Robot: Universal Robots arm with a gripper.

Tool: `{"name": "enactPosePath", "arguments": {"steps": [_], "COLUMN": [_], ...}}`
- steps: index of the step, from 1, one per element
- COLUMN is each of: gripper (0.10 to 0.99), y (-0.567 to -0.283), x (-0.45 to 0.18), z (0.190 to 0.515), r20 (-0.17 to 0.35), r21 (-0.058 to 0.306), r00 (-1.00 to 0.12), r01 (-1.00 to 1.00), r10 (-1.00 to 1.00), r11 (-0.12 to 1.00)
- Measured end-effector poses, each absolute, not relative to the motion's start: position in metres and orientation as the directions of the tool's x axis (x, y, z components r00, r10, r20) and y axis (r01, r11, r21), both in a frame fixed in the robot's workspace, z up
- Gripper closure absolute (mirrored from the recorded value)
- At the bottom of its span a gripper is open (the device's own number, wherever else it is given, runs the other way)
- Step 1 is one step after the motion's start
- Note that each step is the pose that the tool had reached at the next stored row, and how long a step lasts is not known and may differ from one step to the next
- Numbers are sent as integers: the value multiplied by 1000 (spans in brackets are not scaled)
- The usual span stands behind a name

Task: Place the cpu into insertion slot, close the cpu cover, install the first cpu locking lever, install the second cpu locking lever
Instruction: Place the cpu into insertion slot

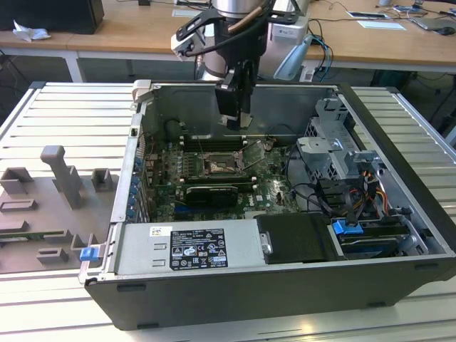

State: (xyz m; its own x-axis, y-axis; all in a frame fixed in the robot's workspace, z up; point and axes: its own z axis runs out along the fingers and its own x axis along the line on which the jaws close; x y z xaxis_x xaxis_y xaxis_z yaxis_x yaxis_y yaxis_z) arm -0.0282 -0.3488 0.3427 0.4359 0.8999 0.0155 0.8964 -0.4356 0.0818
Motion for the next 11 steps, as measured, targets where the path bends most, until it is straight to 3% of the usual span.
{"name": "enactPosePath", "arguments": {"steps": [7,11], "gripper": [545,545], "y": [-349,-348], "x": [-28,-28], "z": [336,333], "r20": [15,16], "r21": [82,82], "r00": [302,284], "r01": [950,955], "r10": [953,959], "r11": [-302,-285]}}
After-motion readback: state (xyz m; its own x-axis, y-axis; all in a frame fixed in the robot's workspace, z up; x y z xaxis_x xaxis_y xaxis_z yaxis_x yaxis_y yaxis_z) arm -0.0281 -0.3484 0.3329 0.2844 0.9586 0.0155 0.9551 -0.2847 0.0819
